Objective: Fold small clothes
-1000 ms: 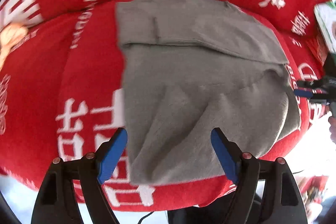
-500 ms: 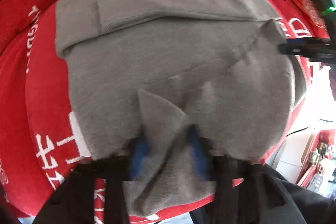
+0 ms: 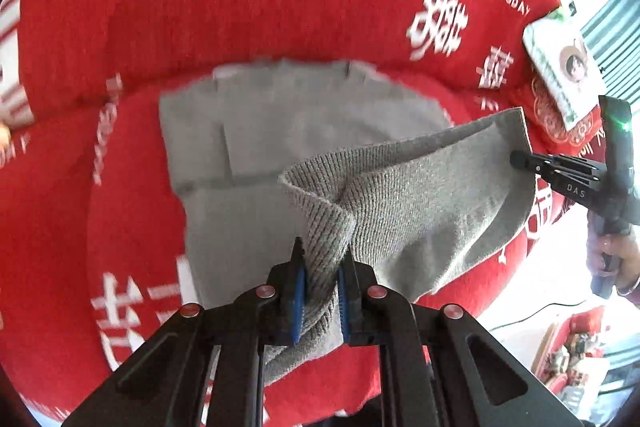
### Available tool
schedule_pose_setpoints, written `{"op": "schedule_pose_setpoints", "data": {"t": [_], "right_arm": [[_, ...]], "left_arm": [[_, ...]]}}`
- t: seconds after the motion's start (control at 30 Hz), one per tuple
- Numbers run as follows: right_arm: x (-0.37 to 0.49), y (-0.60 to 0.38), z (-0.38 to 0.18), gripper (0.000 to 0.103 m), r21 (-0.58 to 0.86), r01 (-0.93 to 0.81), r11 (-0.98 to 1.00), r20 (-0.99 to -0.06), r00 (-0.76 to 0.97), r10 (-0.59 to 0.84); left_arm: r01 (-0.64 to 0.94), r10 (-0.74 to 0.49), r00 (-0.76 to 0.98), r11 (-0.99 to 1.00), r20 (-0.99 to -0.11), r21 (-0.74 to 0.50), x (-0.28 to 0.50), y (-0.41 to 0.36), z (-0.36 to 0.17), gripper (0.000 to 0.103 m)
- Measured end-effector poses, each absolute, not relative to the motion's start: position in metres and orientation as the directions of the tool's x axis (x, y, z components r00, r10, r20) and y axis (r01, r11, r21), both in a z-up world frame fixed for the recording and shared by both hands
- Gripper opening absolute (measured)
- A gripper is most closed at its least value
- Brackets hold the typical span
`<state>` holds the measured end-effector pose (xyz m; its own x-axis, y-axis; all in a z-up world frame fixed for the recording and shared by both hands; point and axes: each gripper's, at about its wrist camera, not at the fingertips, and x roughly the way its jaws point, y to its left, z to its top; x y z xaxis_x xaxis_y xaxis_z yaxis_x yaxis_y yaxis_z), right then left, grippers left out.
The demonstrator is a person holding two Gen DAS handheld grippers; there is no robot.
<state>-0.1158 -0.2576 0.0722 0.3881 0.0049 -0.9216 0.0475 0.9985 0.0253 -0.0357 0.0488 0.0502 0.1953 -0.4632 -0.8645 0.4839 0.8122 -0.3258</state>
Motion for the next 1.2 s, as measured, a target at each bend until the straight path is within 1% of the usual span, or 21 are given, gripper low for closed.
{"op": "schedule_pose_setpoints", "data": {"t": [0.13, 0.33, 0.47, 0.6, 0.63, 0.73, 0.8, 0.87, 0.9, 0.93, 0.97, 1.0, 1.03, 1.07, 1.1, 1.13, 1.2], "right_arm": [[-0.081, -0.270, 0.087, 0.006, 0.022, 0.055, 0.998, -0.897, 0.442, -0.005], [-0.012, -0.292, 0.075, 0.006, 0.036, 0.058, 0.998, -0.899, 0.438, 0.007], [0.033, -0.309, 0.040, 0.006, 0.049, 0.072, 0.996, -0.918, 0.396, 0.017], [0.072, -0.325, -0.014, 0.006, 0.085, 0.107, 0.991, -0.947, 0.319, 0.047], [0.078, -0.327, -0.025, 0.006, 0.088, 0.111, 0.990, -0.952, 0.302, 0.051], [0.093, -0.331, -0.062, 0.006, 0.097, 0.126, 0.987, -0.968, 0.244, 0.064], [0.096, -0.336, -0.076, 0.006, 0.128, 0.143, 0.981, -0.971, 0.218, 0.095], [0.096, -0.346, -0.084, 0.007, 0.198, 0.179, 0.964, -0.966, 0.204, 0.161], [0.097, -0.352, -0.083, 0.009, 0.224, 0.198, 0.954, -0.962, 0.202, 0.184], [0.096, -0.359, -0.082, 0.024, 0.243, 0.225, 0.944, -0.959, 0.200, 0.199], [0.095, -0.364, -0.080, 0.043, 0.225, 0.252, 0.941, -0.965, 0.190, 0.180], [0.092, -0.369, -0.076, 0.049, 0.206, 0.274, 0.939, -0.970, 0.186, 0.159], [0.087, -0.374, -0.067, 0.049, 0.208, 0.290, 0.934, -0.967, 0.203, 0.152], [0.083, -0.375, -0.059, 0.049, 0.227, 0.291, 0.929, -0.961, 0.223, 0.165], [0.078, -0.372, -0.047, 0.049, 0.279, 0.271, 0.921, -0.942, 0.260, 0.209], [0.074, -0.365, -0.035, 0.049, 0.337, 0.231, 0.913, -0.919, 0.292, 0.266], [0.074, -0.338, -0.021, 0.049, 0.434, 0.121, 0.893, -0.875, 0.290, 0.387]], "left_arm": [[0.483, -0.452, 0.266, 0.827, -0.851, -0.288, 0.005, 0.035, 0.066, 0.015], [0.461, -0.418, 0.302, 0.851, -0.857, -0.253, 0.071, 0.009, 0.050, 0.015], [0.427, -0.379, 0.287, 0.872, -0.880, -0.237, 0.116, -0.010, 0.013, 0.015], [0.381, -0.305, 0.263, 0.904, -0.915, -0.192, 0.151, -0.024, -0.032, 0.015], [0.365, -0.281, 0.265, 0.915, -0.922, -0.174, 0.155, -0.025, -0.038, 0.015], [0.264, -0.134, 0.301, 0.963, -0.944, -0.053, 0.172, -0.016, -0.053, 0.015], [0.201, -0.094, 0.291, 0.979, -0.952, -0.035, 0.181, -0.002, -0.057, 0.015], [0.164, -0.073, 0.275, 0.986, -0.959, -0.028, 0.183, 0.011, -0.056, 0.015], [0.150, -0.070, 0.264, 0.988, -0.962, -0.031, 0.184, 0.018, -0.053, 0.015], [0.145, -0.071, 0.257, 0.989, -0.964, -0.035, 0.183, 0.023, -0.051, 0.015], [0.141, -0.071, 0.250, 0.989, -0.966, -0.036, 0.180, 0.029, -0.047, 0.015], [0.140, -0.067, 0.247, 0.990, -0.967, -0.033, 0.177, 0.032, -0.045, 0.015], [0.137, -0.061, 0.239, 0.990, -0.969, -0.028, 0.172, 0.035, -0.040, 0.020], [0.131, -0.057, 0.231, 0.991, -0.971, -0.027, 0.166, 0.038, -0.037, 0.031], [0.119, -0.051, 0.230, 0.993, -0.972, -0.024, 0.158, 0.040, -0.034, 0.067], [0.104, -0.033, 0.250, 0.995, -0.968, -0.007, 0.150, 0.042, -0.029, 0.089], [0.088, -0.017, 0.270, 0.996, -0.963, 0.007, 0.135, 0.042, -0.021, 0.089]]}}
